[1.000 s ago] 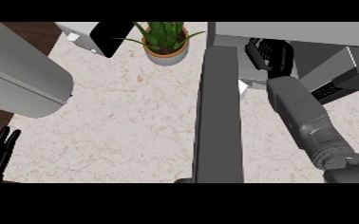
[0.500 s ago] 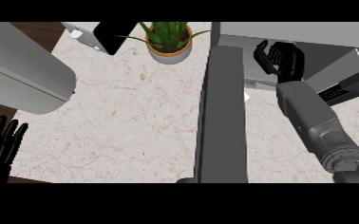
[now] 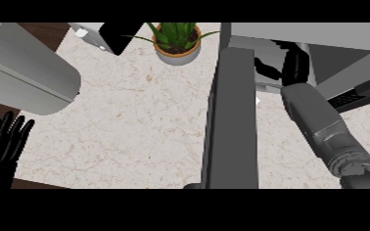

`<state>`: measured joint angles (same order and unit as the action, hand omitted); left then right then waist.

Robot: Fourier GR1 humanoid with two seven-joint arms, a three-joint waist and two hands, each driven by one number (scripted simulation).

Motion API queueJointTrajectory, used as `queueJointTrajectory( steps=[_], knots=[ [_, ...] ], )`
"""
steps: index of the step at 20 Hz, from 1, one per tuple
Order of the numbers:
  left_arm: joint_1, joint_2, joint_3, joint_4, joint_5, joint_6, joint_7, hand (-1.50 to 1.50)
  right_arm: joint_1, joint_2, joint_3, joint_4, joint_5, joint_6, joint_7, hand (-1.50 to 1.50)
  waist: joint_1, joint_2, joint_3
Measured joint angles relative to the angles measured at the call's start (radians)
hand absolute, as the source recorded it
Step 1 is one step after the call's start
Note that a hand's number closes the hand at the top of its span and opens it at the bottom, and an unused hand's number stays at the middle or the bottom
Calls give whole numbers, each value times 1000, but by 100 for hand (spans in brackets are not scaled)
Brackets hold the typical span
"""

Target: Pick up the milk, place it into the microwave and close the microwave

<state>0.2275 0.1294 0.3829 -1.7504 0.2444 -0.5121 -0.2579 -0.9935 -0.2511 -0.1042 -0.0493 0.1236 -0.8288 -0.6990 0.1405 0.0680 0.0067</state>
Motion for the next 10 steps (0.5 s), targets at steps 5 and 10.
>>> queueJointTrajectory(
  steps=[5, 10],
  knots=[
    [-19, 0, -6, 29, -13, 1, -10, -150, -17, 14, 9, -10, 12, -20, 8, -150, 2, -1, -1],
    [-24, 5, -9, 43, -22, -6, -19, -150, -24, 29, 21, -7, 28, -27, 14, -150, 5, -3, -1]
  ],
)
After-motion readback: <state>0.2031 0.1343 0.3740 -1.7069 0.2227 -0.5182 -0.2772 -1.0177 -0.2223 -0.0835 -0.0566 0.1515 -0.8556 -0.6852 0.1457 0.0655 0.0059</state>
